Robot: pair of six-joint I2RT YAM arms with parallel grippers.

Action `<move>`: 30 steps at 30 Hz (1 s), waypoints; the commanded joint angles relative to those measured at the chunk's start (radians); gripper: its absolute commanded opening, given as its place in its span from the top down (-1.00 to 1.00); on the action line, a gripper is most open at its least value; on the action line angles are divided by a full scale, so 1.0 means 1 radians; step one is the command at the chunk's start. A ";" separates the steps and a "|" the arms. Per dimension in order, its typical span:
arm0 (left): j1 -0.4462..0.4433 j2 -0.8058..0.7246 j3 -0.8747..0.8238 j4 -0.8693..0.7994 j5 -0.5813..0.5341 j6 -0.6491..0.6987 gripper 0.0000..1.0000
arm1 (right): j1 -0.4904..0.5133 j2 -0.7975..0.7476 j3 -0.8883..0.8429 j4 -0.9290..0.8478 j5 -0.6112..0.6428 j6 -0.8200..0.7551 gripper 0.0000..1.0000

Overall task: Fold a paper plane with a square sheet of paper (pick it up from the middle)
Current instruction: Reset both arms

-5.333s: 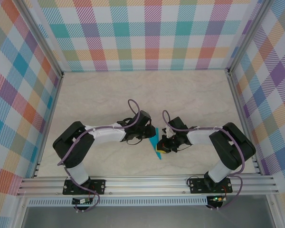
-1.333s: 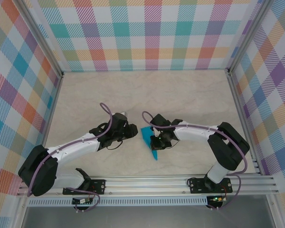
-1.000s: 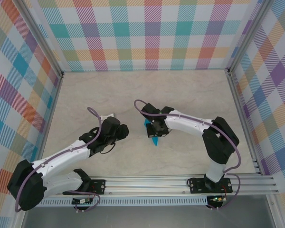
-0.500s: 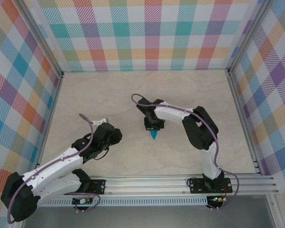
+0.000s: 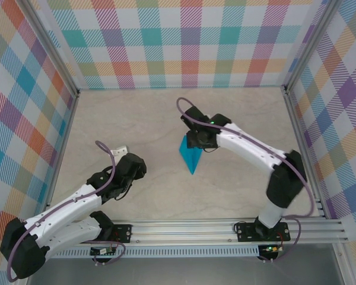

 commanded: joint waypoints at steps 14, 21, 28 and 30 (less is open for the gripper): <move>0.337 0.101 -0.065 0.318 -0.327 0.422 -1.00 | -0.618 -0.268 -0.799 0.813 0.127 -0.413 -1.00; 0.487 0.202 -0.195 0.725 -0.164 0.623 -1.00 | -0.640 -0.198 -0.920 1.264 -0.060 -0.501 -1.00; 0.527 0.360 -0.268 1.094 -0.014 0.650 -1.00 | -0.672 -0.356 -1.120 1.495 -0.075 -0.492 -1.00; 0.528 0.430 -0.243 1.161 0.007 0.682 -1.00 | -0.677 -0.335 -1.123 1.542 -0.090 -0.489 -1.00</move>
